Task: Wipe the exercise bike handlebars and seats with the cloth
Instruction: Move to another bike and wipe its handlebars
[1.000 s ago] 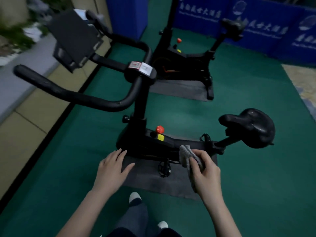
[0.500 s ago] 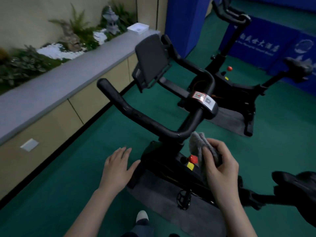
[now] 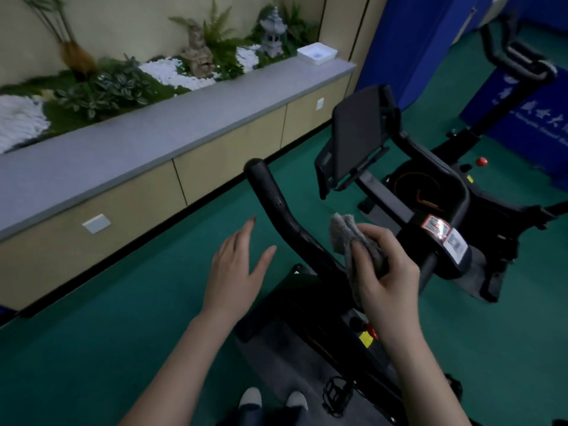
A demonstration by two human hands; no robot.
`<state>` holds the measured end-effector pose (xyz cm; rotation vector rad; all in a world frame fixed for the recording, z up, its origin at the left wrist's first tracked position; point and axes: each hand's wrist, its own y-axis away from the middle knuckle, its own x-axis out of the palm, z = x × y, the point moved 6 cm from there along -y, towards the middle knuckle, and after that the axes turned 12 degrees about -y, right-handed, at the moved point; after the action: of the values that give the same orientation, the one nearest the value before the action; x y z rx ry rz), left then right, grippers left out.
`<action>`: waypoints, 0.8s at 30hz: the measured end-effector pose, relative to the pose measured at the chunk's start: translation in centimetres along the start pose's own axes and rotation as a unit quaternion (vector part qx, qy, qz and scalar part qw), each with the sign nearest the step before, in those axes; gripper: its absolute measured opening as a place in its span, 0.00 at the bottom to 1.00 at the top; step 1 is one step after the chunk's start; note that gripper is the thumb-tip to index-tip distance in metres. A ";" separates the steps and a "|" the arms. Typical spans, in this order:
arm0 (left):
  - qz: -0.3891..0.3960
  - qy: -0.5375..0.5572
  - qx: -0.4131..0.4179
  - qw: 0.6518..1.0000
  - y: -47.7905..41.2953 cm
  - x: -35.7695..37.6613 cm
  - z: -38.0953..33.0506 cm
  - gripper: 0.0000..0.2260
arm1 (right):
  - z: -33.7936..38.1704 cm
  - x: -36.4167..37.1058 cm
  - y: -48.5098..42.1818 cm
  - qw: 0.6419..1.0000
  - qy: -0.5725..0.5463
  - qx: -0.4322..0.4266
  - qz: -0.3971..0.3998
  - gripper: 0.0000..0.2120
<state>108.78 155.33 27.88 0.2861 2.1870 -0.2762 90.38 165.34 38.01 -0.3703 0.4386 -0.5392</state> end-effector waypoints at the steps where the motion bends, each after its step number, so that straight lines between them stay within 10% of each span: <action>1: -0.014 0.023 -0.001 1.000 -0.6 -0.4 -0.4 0.32 | 0.0 0.8 -0.8 1.000 -0.005 -0.008 0.014 0.10; 11: -0.157 0.346 -0.090 0.921 -4.4 -4.1 -2.8 0.17 | 5.3 9.9 -11.0 0.963 -0.030 -0.210 0.168 0.10; 16: -0.177 0.408 -0.133 0.885 -4.8 -4.1 -2.8 0.15 | 5.5 14.9 -12.5 0.891 0.031 -0.231 0.389 0.10; 24: -0.181 0.479 -0.127 0.850 -4.7 -3.8 -3.5 0.17 | 0.8 14.1 -13.4 0.956 -0.068 0.035 0.284 0.11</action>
<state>106.95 151.54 33.44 -0.2092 3.2371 -0.0253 96.19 146.87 40.42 -0.1964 0.3686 0.0319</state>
